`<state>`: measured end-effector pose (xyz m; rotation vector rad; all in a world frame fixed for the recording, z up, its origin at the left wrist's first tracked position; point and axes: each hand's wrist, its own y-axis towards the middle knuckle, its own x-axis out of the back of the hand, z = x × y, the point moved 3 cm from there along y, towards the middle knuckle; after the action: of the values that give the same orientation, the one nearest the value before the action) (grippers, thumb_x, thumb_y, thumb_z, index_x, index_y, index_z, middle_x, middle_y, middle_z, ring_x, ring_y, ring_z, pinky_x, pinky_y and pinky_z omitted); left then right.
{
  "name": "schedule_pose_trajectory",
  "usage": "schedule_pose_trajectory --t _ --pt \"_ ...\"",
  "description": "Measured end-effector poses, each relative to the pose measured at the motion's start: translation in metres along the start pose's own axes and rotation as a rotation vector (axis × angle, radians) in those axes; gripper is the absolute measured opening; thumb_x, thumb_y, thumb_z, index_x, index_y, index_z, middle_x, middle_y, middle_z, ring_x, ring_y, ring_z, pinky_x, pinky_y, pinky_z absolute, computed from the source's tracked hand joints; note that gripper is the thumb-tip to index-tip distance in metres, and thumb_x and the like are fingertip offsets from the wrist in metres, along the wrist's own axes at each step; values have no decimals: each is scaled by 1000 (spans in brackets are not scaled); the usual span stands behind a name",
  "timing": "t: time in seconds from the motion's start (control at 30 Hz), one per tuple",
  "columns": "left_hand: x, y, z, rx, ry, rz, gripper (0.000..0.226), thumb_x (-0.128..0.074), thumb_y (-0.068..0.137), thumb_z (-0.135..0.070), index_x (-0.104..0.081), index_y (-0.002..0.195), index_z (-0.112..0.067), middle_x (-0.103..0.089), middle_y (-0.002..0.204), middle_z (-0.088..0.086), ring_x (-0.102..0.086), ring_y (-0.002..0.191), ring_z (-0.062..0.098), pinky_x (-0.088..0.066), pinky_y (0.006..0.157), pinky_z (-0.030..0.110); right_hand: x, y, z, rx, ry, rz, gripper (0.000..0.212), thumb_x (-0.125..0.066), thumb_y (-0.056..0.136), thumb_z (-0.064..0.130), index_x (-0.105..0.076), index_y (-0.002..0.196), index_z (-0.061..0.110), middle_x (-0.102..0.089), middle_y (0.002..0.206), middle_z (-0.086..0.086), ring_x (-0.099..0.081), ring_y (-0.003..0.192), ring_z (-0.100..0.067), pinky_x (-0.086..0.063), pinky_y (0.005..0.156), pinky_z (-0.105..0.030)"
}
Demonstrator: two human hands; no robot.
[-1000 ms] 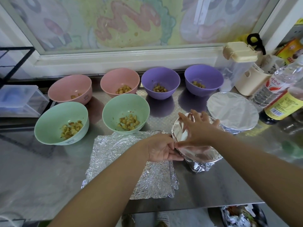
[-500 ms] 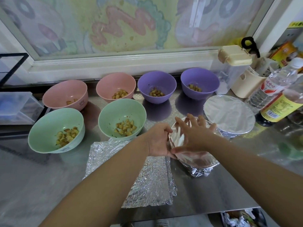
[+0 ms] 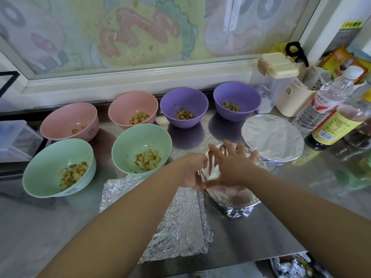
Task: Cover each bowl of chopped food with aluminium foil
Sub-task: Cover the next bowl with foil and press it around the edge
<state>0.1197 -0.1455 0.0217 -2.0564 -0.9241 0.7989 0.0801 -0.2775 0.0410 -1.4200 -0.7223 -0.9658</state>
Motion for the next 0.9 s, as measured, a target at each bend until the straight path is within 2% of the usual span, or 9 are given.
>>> schedule_pose_trajectory --t 0.13,0.27,0.37,0.47,0.57,0.67,0.77,0.83,0.9 --pt "-1 -7 -18 -43 125 -76 30 -39 97 -10 -61 117 -12 -68 98 11 -68 74 28 -59 58 44 12 -3 2 -67 -146 0 140 -33 45 110 6 159 39 -10 169 -9 -12 152 -44 7 105 -83" --pt "1 -7 -28 -59 78 -129 32 -40 102 -20 -53 129 -9 -61 112 13 -61 93 34 -55 80 53 20 -8 -13 -85 -243 70 142 -26 46 111 0 161 32 -31 162 -8 -27 150 -31 -4 108 -77" --pt "3 -4 -26 -137 -44 -146 27 -43 101 -23 -49 123 -9 -54 114 14 -58 82 28 -53 67 37 23 -16 -25 -70 -269 77 137 -26 46 111 -13 158 34 -48 151 7 -37 144 -18 -17 110 -63" --pt "3 -1 -16 -270 -281 -164 23 -49 101 -21 -52 122 -12 -51 116 12 -57 83 24 -51 59 30 27 -28 -19 -51 -305 -10 142 -32 47 110 -2 161 31 -34 161 -6 -37 144 -26 -20 113 -58" --pt "4 -1 4 -394 -428 -182 31 -50 102 -19 -54 132 -13 -58 121 12 -58 98 23 -52 78 35 20 -32 -2 85 -244 -58 142 -39 46 107 15 158 39 3 170 -12 -11 154 -39 -13 118 -67" --pt "9 -8 35 -396 -298 -252 30 -47 103 -11 -54 132 -12 -62 127 20 -60 106 29 -48 102 48 4 -26 6 159 -189 12 137 -41 46 106 21 154 48 20 168 -4 10 154 -41 -9 116 -74" --pt "4 -23 65 -293 25 -257 22 -45 102 -10 -62 115 -17 -66 105 19 -60 86 26 -55 80 39 -3 -21 3 161 -193 28 136 -34 43 108 22 153 50 19 168 -2 11 154 -40 -11 114 -77" --pt "-3 -28 81 -234 160 -212 23 -47 100 -11 -62 102 -27 -61 94 10 -51 71 16 -43 61 27 -3 -20 2 158 -222 16 136 -27 40 109 21 153 51 16 169 -2 8 154 -40 -10 112 -79" --pt "-10 -29 91 -259 157 -169 22 -49 99 -11 -58 97 -31 -59 93 8 -48 66 11 -37 57 24 -3 -20 2 157 -252 -1 134 -27 43 110 21 153 50 14 169 -2 6 155 -40 -7 111 -81"
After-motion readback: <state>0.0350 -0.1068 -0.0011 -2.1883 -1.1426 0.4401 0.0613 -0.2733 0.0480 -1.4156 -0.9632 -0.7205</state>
